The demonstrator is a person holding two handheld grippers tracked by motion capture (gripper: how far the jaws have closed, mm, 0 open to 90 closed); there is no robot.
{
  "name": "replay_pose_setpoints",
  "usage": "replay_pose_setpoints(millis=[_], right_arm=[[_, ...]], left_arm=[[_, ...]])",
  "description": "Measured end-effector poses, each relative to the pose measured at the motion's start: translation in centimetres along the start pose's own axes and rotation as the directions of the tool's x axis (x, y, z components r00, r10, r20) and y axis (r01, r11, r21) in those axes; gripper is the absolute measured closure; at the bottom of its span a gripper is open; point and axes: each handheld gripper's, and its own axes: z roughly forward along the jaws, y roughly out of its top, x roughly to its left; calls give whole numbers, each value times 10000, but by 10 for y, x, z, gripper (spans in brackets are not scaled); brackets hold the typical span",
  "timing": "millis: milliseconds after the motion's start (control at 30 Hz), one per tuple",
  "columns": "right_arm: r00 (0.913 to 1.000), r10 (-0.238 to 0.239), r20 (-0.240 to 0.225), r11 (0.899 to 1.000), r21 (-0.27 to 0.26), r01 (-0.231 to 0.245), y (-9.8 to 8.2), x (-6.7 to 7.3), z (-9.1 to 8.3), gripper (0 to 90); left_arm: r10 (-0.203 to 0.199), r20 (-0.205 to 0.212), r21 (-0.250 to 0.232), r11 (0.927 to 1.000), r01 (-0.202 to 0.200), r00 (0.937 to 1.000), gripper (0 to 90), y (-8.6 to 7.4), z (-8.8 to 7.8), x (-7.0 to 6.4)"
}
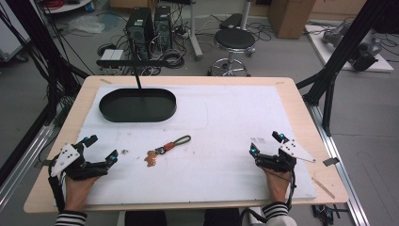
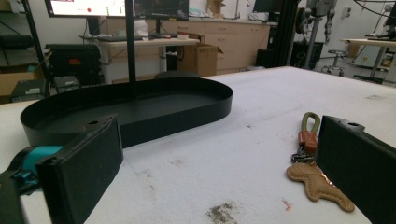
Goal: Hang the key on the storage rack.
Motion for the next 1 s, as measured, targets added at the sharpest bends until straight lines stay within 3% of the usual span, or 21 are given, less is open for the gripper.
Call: replay_pose_setpoints(millis=[200, 767, 1000], right_arm=[[10000, -22, -6, 10000, -8, 22, 0, 0, 0, 4], [9999, 118, -39, 9999, -23, -118, 0, -1, 0, 4], [9998, 183, -47, 9998, -76, -183, 0, -1, -1, 5]], left_arm=[[225, -187, 37, 9997, -224, 9996, 17, 0, 0, -2], [78, -311, 30, 10000, -78, 9995, 17, 0, 0, -2], [30, -119, 125, 9999, -28, 9999, 17, 8, 3, 0]])
